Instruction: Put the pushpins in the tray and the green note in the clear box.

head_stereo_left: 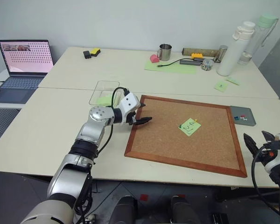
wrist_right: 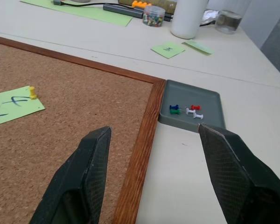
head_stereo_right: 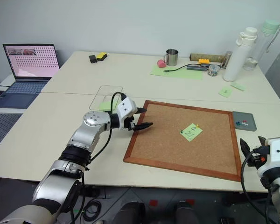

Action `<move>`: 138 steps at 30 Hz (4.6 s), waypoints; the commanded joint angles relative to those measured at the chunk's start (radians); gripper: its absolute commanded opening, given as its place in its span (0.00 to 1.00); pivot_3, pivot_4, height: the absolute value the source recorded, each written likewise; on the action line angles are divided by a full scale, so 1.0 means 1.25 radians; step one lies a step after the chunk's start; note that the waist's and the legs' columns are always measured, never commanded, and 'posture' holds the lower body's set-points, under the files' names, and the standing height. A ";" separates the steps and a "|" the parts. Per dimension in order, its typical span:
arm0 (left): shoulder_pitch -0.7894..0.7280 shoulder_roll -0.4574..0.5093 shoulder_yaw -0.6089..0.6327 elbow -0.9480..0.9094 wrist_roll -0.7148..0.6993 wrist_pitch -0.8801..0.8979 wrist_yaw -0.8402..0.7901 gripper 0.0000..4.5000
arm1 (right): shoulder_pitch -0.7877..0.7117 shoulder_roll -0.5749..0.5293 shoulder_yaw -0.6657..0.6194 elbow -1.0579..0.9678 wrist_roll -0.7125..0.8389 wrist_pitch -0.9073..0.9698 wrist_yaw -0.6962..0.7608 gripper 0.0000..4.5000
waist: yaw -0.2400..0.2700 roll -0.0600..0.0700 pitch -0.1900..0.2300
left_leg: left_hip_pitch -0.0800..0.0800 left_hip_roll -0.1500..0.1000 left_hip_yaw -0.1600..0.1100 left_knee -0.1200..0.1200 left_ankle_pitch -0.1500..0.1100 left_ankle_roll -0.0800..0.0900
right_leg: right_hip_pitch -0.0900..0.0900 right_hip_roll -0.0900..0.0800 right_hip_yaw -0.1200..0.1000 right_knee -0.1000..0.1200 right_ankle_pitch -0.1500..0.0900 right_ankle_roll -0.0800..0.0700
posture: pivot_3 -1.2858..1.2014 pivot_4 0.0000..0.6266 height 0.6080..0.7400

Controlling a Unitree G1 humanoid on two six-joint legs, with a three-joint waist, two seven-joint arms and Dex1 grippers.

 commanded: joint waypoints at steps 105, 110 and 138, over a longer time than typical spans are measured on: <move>0.213 -0.064 -0.187 -0.229 0.034 0.235 0.078 0.00 | -0.440 0.067 0.261 0.284 0.012 0.014 0.106 0.01 | -0.003 0.002 -0.002 | 0.003 0.000 0.000 0.000 0.000 0.000 | 0.002 0.000 0.000 0.001 0.000 0.000 | 0.52 0.24 1.00; 0.220 -0.033 -0.210 -0.223 0.071 0.250 0.083 0.00 | -0.449 0.034 0.230 0.275 0.022 0.030 0.098 0.01 | -0.003 0.003 -0.006 | 0.003 0.000 0.000 0.000 0.000 0.000 | 0.002 0.000 0.000 0.000 0.000 0.000 | 0.52 0.24 1.00; 0.281 -0.040 -0.139 -0.390 -0.026 0.321 0.113 0.00 | -0.737 -0.114 0.121 0.967 -0.094 -0.183 0.044 0.42 | -0.023 0.004 -0.013 | 0.008 0.000 0.002 -0.004 0.000 0.000 | 0.006 0.000 0.002 -0.002 -0.001 -0.001 | 0.52 0.24 1.00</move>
